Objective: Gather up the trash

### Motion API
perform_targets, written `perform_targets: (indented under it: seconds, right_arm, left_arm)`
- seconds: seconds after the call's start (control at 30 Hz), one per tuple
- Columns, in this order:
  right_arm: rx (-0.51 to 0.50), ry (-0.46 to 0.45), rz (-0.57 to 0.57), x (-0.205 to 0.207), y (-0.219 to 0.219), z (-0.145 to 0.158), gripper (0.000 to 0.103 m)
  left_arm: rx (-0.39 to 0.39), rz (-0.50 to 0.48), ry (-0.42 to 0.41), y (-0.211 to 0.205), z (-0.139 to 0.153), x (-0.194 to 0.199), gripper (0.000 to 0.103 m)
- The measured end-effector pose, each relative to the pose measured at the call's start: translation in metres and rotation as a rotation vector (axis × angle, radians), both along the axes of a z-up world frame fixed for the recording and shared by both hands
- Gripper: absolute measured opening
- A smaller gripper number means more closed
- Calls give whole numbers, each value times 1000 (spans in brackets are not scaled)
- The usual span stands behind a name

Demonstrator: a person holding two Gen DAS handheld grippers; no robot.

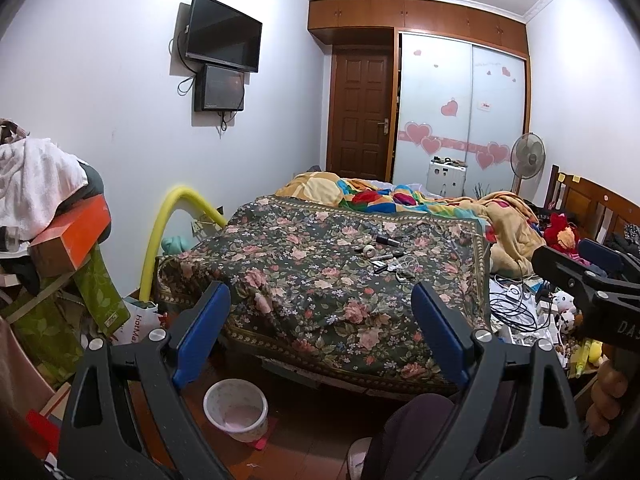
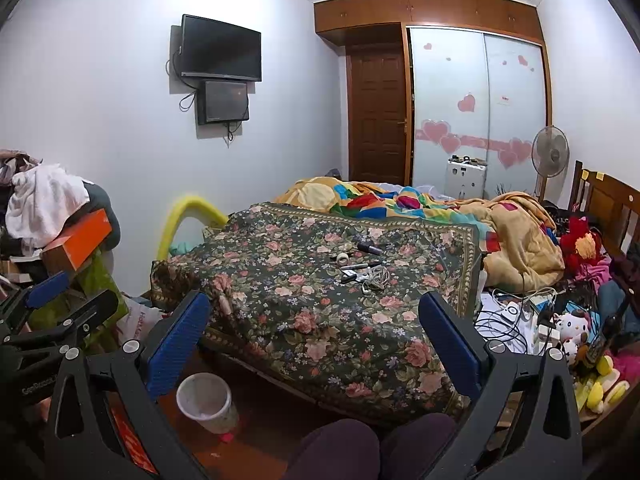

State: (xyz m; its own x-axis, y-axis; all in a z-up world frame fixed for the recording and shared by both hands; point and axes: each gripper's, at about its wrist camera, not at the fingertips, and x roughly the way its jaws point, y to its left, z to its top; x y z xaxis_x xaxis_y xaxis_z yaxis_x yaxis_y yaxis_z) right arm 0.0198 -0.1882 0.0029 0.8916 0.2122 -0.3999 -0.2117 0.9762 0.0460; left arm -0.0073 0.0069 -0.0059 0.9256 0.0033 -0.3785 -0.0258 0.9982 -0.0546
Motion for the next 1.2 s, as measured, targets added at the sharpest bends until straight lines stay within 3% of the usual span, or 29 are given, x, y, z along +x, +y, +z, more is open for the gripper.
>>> perform_targets:
  seconds: [1.2]
  right_arm:
    - [5,12,3,1,3,-4,103]
  left_arm:
    - [-16,4,4,3,-5,0,93]
